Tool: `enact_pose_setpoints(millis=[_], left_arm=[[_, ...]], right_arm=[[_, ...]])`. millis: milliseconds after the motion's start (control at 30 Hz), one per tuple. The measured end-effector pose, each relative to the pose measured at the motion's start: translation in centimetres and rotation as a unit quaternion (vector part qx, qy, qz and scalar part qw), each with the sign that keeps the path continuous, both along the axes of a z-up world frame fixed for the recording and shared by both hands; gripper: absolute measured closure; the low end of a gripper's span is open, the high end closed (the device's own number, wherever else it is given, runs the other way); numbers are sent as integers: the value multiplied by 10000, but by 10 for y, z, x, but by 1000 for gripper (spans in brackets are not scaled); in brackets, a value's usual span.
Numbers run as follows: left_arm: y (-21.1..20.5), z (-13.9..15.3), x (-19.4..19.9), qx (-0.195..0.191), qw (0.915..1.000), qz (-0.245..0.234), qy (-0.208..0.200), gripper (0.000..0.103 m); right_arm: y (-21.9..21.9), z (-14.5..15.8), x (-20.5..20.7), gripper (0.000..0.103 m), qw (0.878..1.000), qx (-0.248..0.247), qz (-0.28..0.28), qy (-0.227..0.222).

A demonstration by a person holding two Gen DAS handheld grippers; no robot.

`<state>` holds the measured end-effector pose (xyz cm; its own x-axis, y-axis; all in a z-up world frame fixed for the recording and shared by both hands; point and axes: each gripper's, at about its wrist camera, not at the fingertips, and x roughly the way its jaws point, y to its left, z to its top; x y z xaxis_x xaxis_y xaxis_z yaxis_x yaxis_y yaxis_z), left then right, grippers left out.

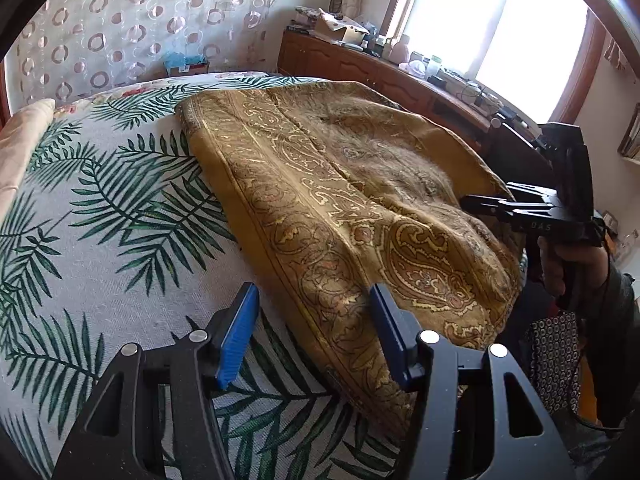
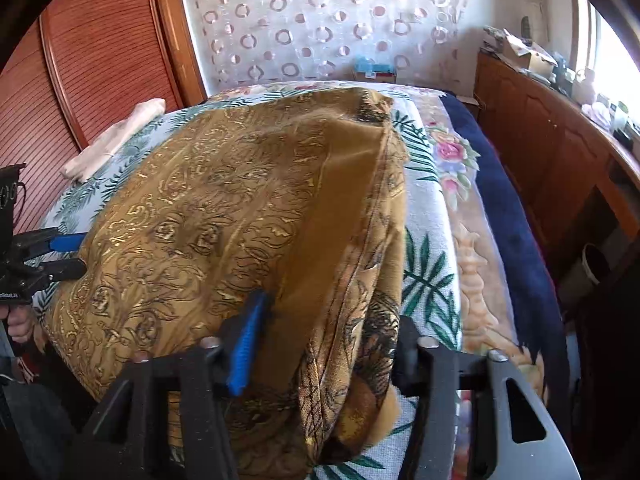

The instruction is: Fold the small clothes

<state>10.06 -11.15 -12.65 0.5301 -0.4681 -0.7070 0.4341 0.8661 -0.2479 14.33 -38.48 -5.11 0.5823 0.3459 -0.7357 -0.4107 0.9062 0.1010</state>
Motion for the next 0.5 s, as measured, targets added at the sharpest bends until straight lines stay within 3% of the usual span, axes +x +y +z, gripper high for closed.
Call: enact_pose_setpoints(millis=[100,200,267,500], left_arm=[[-1,0,-3,-136,9998,-133,46,50],[-3,-1,-4,-154,9996,-248,44,66],[-1,2,-4,-186,9995,-263,33,95],[7,39,-9,-393,9979,-247,-454,100]], right_arm=[[2,0,-1,76,10000,42,50,-29],[0,2,-3,88,9997,197,68,-86],[0,3,-6,90,9995,232,57,-185],[6,22,-20,92,9977,416,115,-529]])
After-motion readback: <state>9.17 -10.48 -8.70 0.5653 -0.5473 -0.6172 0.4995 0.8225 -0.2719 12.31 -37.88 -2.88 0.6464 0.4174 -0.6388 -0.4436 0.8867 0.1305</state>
